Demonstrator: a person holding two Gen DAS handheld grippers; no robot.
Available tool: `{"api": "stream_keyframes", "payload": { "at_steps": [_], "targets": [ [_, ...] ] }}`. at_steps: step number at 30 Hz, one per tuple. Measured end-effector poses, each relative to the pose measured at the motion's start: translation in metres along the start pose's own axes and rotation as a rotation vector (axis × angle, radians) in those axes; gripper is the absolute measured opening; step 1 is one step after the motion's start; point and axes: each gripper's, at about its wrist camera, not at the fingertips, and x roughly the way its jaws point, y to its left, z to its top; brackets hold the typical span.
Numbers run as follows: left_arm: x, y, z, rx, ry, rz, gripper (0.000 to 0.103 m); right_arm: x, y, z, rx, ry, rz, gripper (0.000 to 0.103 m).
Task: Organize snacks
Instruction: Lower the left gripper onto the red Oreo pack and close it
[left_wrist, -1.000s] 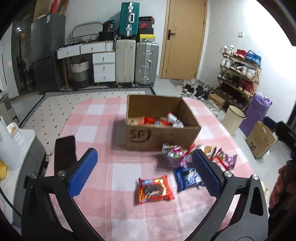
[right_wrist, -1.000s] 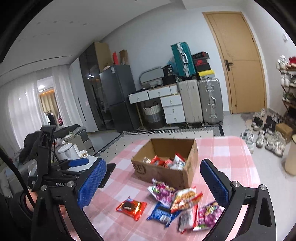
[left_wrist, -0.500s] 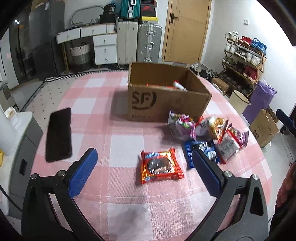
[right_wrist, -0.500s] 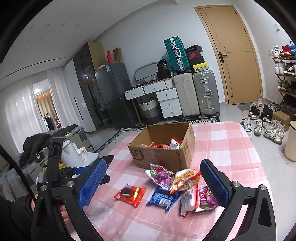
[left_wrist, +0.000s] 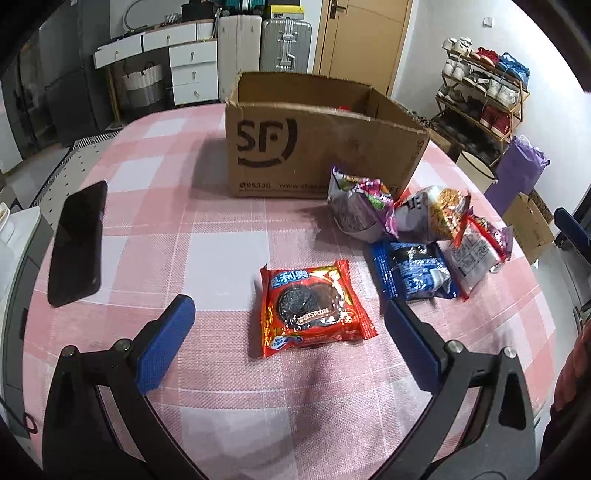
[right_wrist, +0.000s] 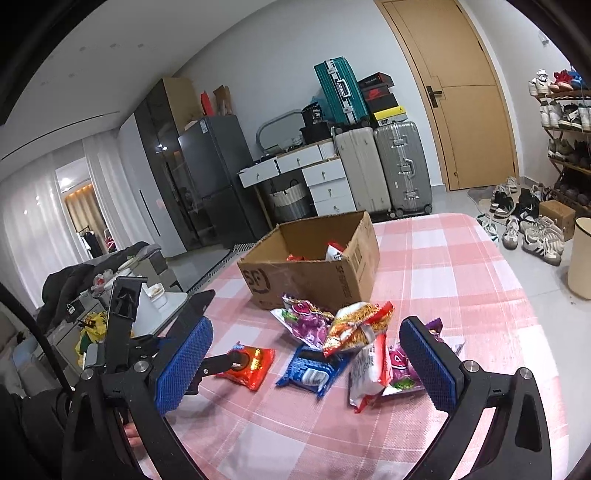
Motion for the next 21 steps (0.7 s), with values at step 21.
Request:
{"api": "stream_keyframes", "payload": {
  "at_steps": [21],
  "targets": [
    [0.087,-0.002,0.017,-0.014,0.091,-0.001,0.1,0.022,-0.023,-0.021,0.045,0.058,0.007,0.103]
  ]
}}
